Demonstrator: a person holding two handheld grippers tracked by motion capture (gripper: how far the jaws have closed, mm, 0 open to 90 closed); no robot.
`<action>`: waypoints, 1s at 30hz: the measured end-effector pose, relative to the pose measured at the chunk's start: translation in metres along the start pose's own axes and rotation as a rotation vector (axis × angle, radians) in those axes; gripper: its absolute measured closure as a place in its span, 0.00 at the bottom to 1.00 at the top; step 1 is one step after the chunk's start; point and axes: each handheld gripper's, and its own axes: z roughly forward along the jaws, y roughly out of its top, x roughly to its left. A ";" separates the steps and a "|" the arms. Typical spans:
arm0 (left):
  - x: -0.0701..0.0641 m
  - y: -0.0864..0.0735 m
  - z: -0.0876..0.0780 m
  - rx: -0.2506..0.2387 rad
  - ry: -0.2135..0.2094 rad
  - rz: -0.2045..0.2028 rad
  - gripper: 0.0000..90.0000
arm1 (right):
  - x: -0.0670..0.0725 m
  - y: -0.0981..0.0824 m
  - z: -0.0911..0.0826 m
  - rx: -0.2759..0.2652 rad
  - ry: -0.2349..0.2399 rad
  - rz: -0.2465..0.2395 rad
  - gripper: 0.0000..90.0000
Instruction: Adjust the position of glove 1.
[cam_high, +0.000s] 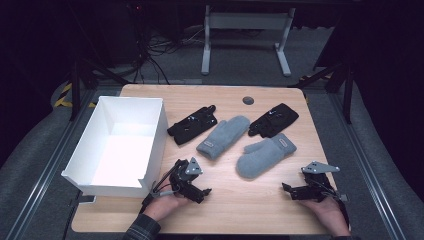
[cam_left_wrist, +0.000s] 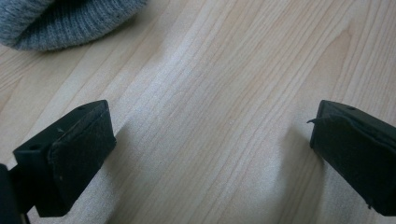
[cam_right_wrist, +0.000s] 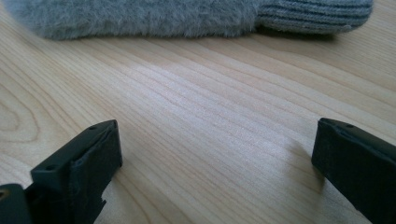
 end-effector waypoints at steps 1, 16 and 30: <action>0.000 0.000 0.000 0.000 0.000 0.001 0.00 | 0.000 0.000 0.000 0.000 0.000 0.001 0.02; 0.006 -0.001 -0.002 0.008 -0.030 0.037 0.00 | 0.000 0.011 -0.016 0.000 -0.007 -0.025 0.41; 0.007 -0.006 -0.005 0.001 -0.027 0.028 0.01 | 0.010 0.043 -0.014 -0.044 0.138 -0.034 1.00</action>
